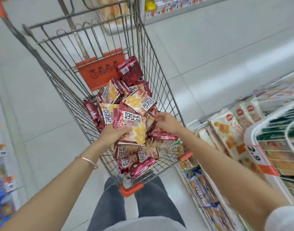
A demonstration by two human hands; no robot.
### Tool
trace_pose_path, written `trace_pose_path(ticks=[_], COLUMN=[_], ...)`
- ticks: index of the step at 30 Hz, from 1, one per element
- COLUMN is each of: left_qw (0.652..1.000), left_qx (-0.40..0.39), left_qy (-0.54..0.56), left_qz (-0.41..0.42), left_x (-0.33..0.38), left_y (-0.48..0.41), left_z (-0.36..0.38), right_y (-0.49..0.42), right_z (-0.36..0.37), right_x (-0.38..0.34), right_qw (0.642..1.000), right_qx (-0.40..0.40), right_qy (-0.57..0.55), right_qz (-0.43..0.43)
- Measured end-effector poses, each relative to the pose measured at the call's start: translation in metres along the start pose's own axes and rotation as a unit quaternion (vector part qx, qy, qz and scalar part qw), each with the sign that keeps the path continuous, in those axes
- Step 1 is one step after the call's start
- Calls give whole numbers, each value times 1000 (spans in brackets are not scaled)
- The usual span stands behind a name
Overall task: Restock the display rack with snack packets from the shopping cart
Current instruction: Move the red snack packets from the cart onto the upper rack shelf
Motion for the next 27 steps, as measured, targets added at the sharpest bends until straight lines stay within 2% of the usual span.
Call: trace_pose_path(ticks=[1,3,5,7,9,13,17,19,22,27], left_qw=[999,996,993,990,989,985,990,992,988,971], left_qx=[16,19,13,23,38,50,44,39,-45,-198], left_qy=[24,79,114,137,144,162,133,113,146,135], left_qz=[-19,-28,-20,-14,-20,-14,11,30,3,12], left_x=[-8,-14,-15,-17,-24,-58,-30,12,48,77], left_y=[-4,-6,-5,-3,-4,-47,-28,17,64,107], left_z=[-6,-15,-17,-19,-23,-31,-49,-57,-60,-69], right_y=[-2,3,13,17,14,9,24,38,63,92], right_z=[13,40,54,56,50,7,-45,-58,-62,-54], right_x=[21,57,70,69,64,33,-41,-88,-163,-246], right_qw=[994,958,915,893,903,954,950,937,912,889], right_qx=[-17,-76,-82,-60,-61,-62,-80,-74,-72,-49], right_qy=[103,261,389,445,425,294,282,292,301,318], right_qz=[36,89,66,21,9,-19,-112,-175,-270,-326])
Point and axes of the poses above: each hand's wrist, its own y-axis away from the middle knuckle, its own z-axis out of the palm, x = y × z, the point moved 4 cm from there along -y, towards the middle knuckle, and after that the axes turned 8 degrees about -z, right-handed, at the moved point
